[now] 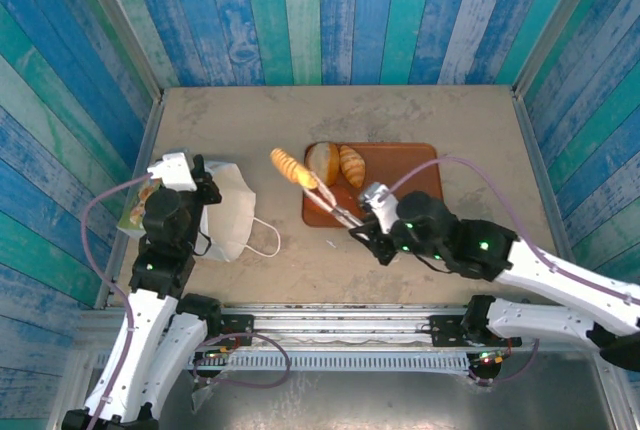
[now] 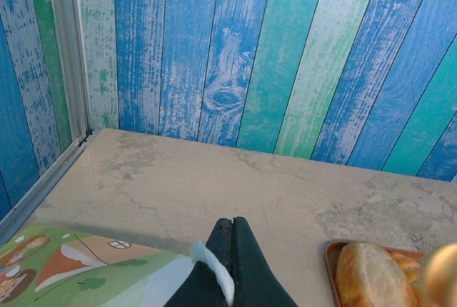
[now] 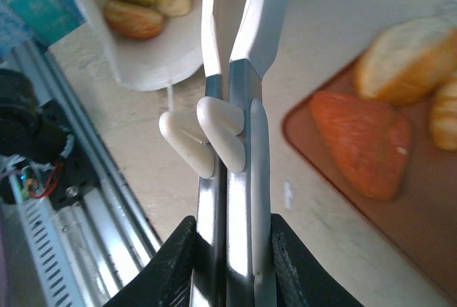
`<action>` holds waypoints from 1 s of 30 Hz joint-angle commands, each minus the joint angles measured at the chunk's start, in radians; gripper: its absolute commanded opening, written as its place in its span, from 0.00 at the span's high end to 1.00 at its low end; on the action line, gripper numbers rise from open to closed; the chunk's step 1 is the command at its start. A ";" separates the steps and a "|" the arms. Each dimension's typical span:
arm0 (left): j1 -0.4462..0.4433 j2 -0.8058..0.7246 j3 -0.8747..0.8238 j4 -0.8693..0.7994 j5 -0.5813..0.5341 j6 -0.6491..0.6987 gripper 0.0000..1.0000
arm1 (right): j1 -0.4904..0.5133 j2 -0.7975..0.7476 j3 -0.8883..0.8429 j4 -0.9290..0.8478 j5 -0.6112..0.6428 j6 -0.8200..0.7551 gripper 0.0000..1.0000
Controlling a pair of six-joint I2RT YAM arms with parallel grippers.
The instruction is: Take the fake bread out of the paper bag
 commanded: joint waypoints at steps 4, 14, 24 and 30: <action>0.006 -0.015 -0.007 0.020 0.012 -0.010 1.00 | -0.016 -0.159 -0.046 -0.132 0.221 0.142 0.76; 0.006 -0.012 -0.007 0.023 0.015 -0.012 1.00 | -0.267 -0.189 -0.133 -0.187 0.036 0.301 0.76; 0.006 -0.012 -0.007 0.021 0.015 -0.012 1.00 | -0.464 -0.199 -0.233 -0.116 -0.139 0.444 0.76; 0.006 -0.010 -0.006 0.022 0.018 -0.015 1.00 | -0.543 -0.297 -0.352 0.023 -0.196 0.594 0.74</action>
